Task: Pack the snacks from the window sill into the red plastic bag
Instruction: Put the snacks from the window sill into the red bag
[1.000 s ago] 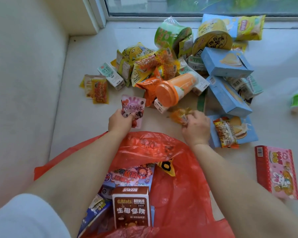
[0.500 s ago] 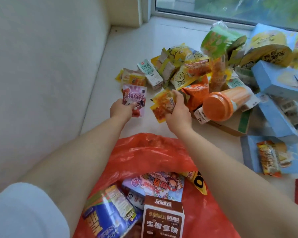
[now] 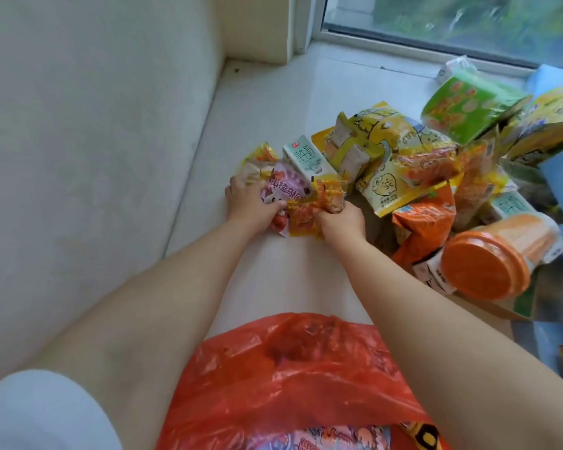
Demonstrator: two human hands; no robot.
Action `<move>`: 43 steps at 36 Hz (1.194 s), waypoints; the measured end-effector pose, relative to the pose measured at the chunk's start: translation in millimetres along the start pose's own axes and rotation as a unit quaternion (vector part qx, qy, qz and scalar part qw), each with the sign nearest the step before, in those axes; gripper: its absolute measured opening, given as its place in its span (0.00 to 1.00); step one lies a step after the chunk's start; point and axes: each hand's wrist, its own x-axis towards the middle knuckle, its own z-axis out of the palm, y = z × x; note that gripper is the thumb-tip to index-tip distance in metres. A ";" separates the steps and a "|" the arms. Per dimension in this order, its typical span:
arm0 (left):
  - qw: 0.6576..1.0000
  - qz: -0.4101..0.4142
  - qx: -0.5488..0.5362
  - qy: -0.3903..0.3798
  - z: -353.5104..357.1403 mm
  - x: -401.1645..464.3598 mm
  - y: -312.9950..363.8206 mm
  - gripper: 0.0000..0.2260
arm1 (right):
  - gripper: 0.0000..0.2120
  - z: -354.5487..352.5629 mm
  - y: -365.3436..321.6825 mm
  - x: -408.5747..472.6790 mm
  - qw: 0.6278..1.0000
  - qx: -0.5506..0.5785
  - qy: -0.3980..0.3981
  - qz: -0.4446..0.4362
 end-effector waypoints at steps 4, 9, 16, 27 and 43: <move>1.000 -0.005 -0.014 -0.004 3.9 -2.5 2.2 0.21 | 0.16 4.7 1.5 -1.7 0.999 0.026 0.004 0.018; 0.997 -0.054 -0.054 0.002 9.5 -25.6 6.2 0.16 | 0.12 -3.1 9.7 -18.7 0.998 0.044 -0.020 0.030; 0.984 -0.109 -0.138 -0.039 5.4 -74.8 -5.6 0.12 | 0.05 -21.9 25.9 -63.5 0.999 -0.007 -0.052 0.011; 0.977 0.044 -0.207 0.015 -55.1 -189.9 12.9 0.12 | 0.05 -88.5 15.5 -157.8 0.994 0.009 -0.035 -0.101; 0.976 0.212 -0.027 0.044 -37.0 -345.6 0.1 0.48 | 0.06 -128.0 94.3 -278.1 0.980 -0.063 -0.054 -0.181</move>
